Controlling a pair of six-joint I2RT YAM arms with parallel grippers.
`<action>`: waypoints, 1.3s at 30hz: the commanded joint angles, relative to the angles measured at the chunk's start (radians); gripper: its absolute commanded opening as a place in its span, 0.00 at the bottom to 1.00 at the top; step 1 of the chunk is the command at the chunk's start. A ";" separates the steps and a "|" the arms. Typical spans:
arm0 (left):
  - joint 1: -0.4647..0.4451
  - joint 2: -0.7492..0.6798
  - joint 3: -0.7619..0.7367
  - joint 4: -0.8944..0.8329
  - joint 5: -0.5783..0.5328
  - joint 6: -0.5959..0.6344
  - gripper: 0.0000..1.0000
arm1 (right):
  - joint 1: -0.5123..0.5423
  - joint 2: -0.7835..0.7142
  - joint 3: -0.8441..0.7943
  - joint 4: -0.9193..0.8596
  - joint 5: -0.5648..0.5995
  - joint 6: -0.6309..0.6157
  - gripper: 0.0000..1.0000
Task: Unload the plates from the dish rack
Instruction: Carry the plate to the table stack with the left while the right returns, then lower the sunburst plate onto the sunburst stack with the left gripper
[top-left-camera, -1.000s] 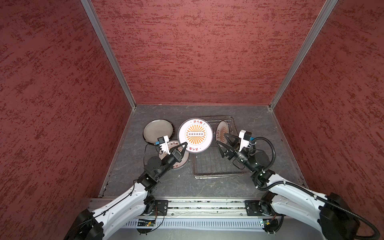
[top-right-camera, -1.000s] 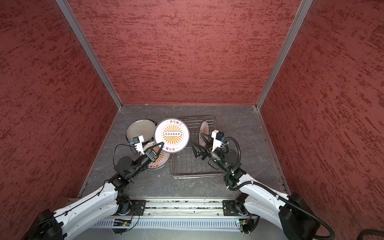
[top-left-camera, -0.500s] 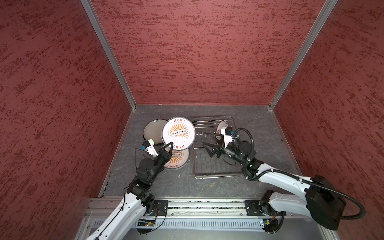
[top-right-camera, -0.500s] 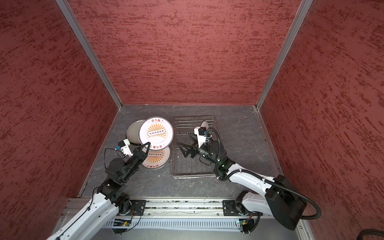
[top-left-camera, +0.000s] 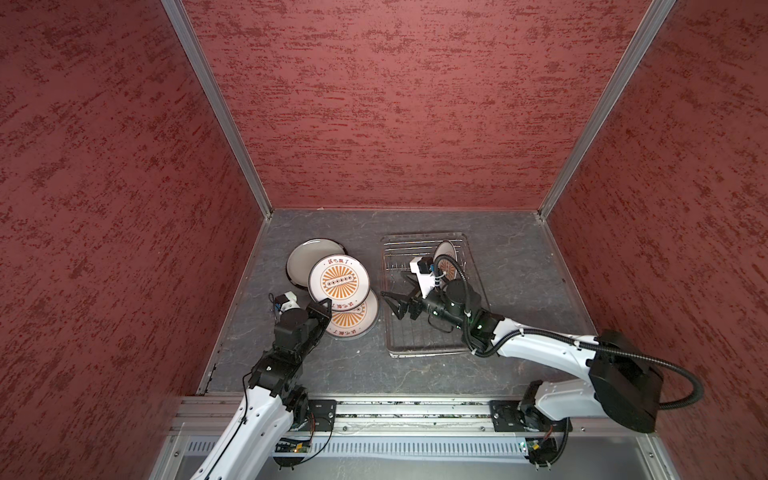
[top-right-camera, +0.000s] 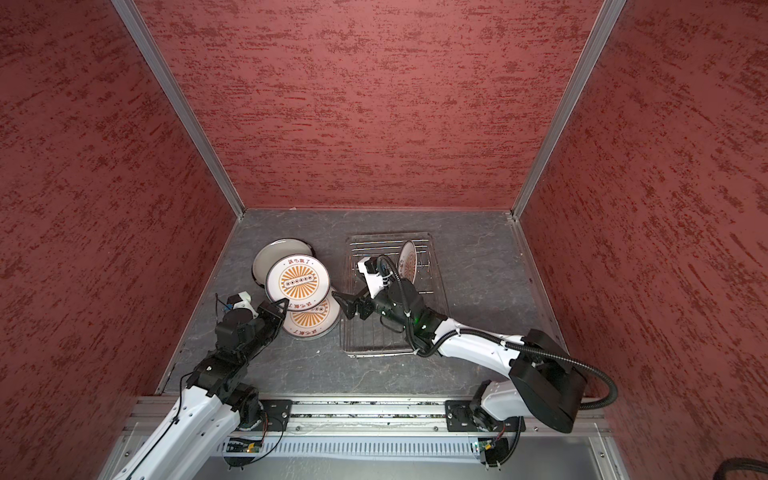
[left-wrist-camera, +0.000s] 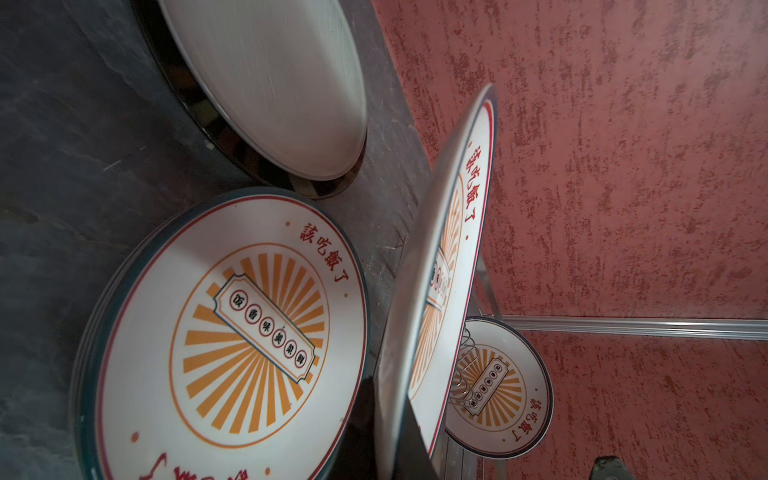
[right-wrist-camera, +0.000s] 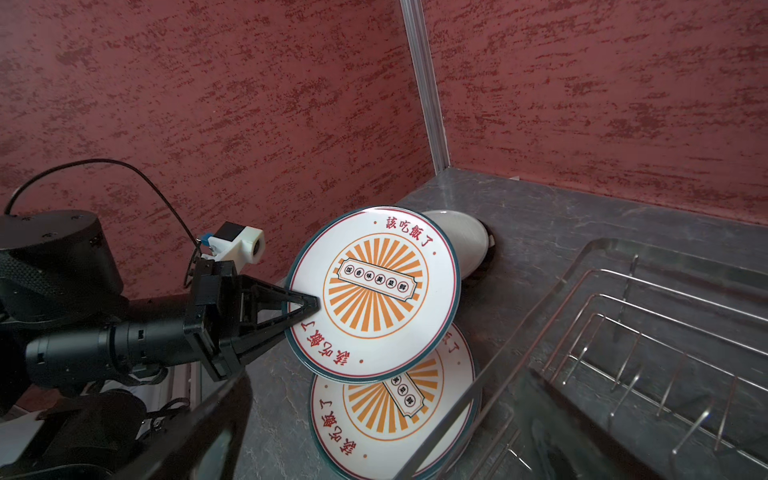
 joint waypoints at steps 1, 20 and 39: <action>0.006 0.005 0.035 -0.022 0.053 -0.030 0.00 | 0.007 0.008 0.034 -0.006 0.035 -0.026 0.99; 0.008 0.138 0.055 -0.137 0.088 -0.125 0.00 | 0.027 0.073 0.101 -0.095 0.030 -0.026 0.99; 0.056 0.171 0.001 -0.109 0.205 -0.126 0.05 | 0.042 0.075 0.114 -0.086 0.053 -0.031 0.99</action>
